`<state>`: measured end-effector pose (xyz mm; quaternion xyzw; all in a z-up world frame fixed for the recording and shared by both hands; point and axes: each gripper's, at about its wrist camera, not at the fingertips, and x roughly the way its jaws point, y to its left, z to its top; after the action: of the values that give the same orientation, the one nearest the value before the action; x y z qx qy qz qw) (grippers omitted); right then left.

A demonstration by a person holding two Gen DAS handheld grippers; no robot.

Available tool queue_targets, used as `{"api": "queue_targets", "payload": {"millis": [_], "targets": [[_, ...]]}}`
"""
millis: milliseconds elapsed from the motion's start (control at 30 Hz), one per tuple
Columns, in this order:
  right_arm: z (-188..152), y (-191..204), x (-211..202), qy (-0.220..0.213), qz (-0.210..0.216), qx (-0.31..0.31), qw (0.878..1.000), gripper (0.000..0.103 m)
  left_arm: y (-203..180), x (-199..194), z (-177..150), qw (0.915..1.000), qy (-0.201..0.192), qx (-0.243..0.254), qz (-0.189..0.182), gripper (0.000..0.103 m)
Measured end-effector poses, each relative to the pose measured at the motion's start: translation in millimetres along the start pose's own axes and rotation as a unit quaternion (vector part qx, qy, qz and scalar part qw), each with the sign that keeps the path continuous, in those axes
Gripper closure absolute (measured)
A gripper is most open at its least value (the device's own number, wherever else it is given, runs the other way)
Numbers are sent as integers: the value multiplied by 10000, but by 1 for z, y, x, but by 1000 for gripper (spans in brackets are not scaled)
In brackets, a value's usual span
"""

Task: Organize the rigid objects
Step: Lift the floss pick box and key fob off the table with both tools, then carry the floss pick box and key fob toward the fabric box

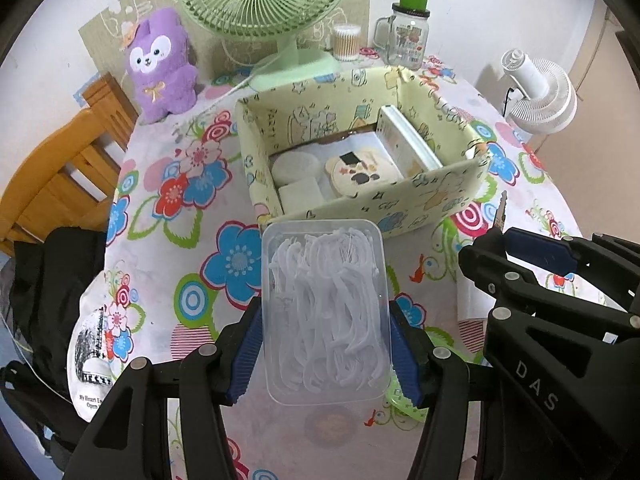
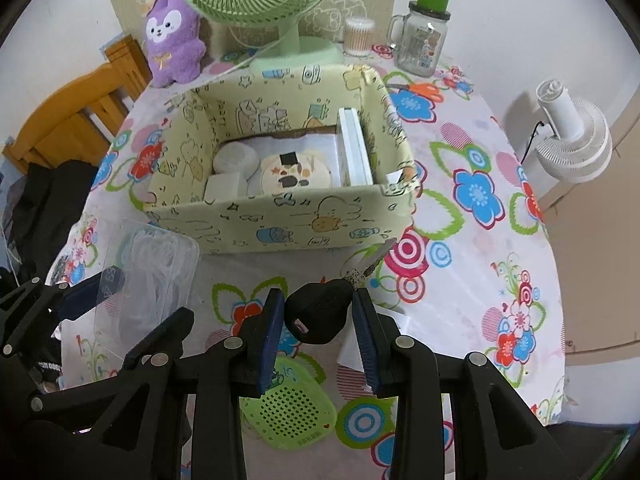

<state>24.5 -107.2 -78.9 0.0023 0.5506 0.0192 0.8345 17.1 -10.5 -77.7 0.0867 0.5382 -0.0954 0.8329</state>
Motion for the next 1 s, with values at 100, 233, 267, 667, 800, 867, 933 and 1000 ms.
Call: {"api": "queue_targets", "payload": {"millis": [100, 233, 267, 667, 800, 867, 933, 1000], "targets": [[0, -2, -8, -54, -3, -12, 10000, 66, -2, -7, 1, 10000, -37, -21, -5, 43], [0, -4, -18, -118, 3, -28, 9999, 66, -6, -16, 2, 9999, -99, -30, 4, 43], [1, -5, -20, -136, 2, -35, 9999, 66, -6, -18, 2, 9999, -110, -29, -3, 43], [7, -2, -48, -389, 15, -73, 9992, 66, -10, -42, 9, 9993, -372, 21, 21, 43], [9, 0, -53, -438, 5, -62, 9990, 65, -7, -46, 9, 9991, -422, 34, 20, 43], [8, 2, -54, -442, 8, -37, 9990, 66, -6, -47, 9, 9990, -443, 51, 21, 43], [9, 3, -55, -448, 6, -17, 9990, 65, -4, -49, 9, 9989, -460, 68, 9, 43], [9, 5, -56, -465, -20, 6, 9989, 65, -2, -49, 9, 9989, -465, 69, -16, 43]]}}
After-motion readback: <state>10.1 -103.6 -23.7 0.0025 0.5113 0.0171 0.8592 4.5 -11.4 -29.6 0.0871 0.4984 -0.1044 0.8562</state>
